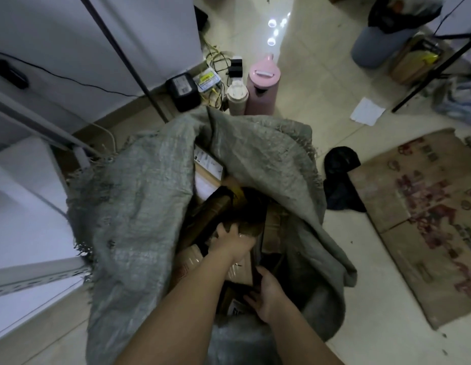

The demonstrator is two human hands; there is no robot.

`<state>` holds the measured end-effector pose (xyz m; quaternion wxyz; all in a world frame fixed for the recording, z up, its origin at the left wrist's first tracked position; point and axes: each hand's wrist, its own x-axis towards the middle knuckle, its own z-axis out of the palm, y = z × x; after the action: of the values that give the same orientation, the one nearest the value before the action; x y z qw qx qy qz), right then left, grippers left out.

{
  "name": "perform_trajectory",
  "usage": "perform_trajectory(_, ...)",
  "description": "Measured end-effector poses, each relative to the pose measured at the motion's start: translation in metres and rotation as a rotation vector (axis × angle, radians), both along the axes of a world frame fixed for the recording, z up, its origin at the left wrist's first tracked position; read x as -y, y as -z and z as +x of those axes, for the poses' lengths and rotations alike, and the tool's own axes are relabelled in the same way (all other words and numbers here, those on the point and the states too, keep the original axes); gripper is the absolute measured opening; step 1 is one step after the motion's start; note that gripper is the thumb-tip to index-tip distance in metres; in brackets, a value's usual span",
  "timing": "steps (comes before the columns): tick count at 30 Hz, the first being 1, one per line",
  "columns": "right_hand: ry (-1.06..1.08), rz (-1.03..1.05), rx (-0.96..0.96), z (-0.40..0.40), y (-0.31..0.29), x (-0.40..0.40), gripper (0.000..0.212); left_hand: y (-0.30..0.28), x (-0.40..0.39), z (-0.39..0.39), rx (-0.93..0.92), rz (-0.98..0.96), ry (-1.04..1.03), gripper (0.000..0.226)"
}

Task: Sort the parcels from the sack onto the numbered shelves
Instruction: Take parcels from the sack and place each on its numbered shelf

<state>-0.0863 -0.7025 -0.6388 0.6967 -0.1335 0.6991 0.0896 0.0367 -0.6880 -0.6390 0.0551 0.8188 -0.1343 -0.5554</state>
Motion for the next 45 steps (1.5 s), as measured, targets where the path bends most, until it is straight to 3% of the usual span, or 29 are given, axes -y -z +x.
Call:
perform_trajectory(5, 0.058, -0.007, -0.037, -0.007, -0.013, -0.004, 0.023, -0.022, -0.003, -0.007, 0.166, -0.053, 0.084, 0.072)
perform_trajectory(11, 0.137, 0.017, -0.047, 0.005, -0.067, -0.004, 0.026, -0.094, -0.003, 0.000, 0.282, -0.081, -0.031, 0.077)
perform_trajectory(14, 0.134, 0.020, 0.012, 0.011, -0.111, -0.005, 0.030, -0.138, -0.010, 0.002, 0.301, -0.092, -0.198, 0.082)
perform_trajectory(19, 0.065, -0.056, 0.072, 0.019, -0.192, -0.004, 0.051, -0.217, -0.036, 0.002, 0.166, -0.159, -0.551, 0.083)
perform_trajectory(22, 0.023, -0.117, 0.099, 0.022, -0.227, -0.012, 0.086, -0.263, -0.056, -0.001, 0.090, -0.220, -0.768, 0.074)
perform_trajectory(24, -0.018, -0.177, 0.098, 0.021, -0.248, -0.015, 0.083, -0.282, -0.067, -0.002, -0.009, -0.270, -0.871, 0.080)
perform_trajectory(27, -0.076, -0.284, 0.105, 0.022, -0.298, -0.019, 0.077, -0.222, -0.076, 0.008, -0.037, -0.350, -0.955, 0.112)
perform_trajectory(28, -0.079, -0.328, 0.127, 0.022, -0.311, -0.018, 0.077, -0.212, -0.076, 0.013, -0.088, -0.381, -0.983, 0.113)
perform_trajectory(32, -0.149, -0.465, 0.226, 0.024, -0.360, -0.014, 0.076, -0.322, -0.095, -0.002, -0.247, -0.525, -1.022, 0.067)
perform_trajectory(35, -0.286, -0.564, 0.297, 0.027, -0.397, -0.014, 0.091, -0.396, -0.109, -0.015, -0.241, -0.575, -1.089, 0.086)
perform_trajectory(37, -0.390, -0.588, 0.327, 0.030, -0.398, -0.008, 0.105, -0.436, -0.124, -0.029, -0.162, -0.607, -1.070, 0.064)
perform_trajectory(39, -0.466, -0.605, 0.360, 0.032, -0.379, 0.002, 0.104, -0.463, -0.138, -0.044, -0.114, -0.600, -1.072, 0.049)
perform_trajectory(41, -0.538, -0.592, 0.406, 0.018, -0.413, -0.012, 0.098, -0.484, -0.150, -0.063, -0.089, -0.646, -1.059, 0.039)
perform_trajectory(43, -0.581, -0.633, 0.449, 0.001, -0.445, -0.026, 0.086, -0.493, -0.158, -0.083, -0.041, -0.656, -1.099, 0.040)
perform_trajectory(45, -0.608, -0.652, 0.470, -0.013, -0.458, -0.036, 0.088, -0.496, -0.165, -0.101, -0.022, -0.658, -1.142, 0.046)
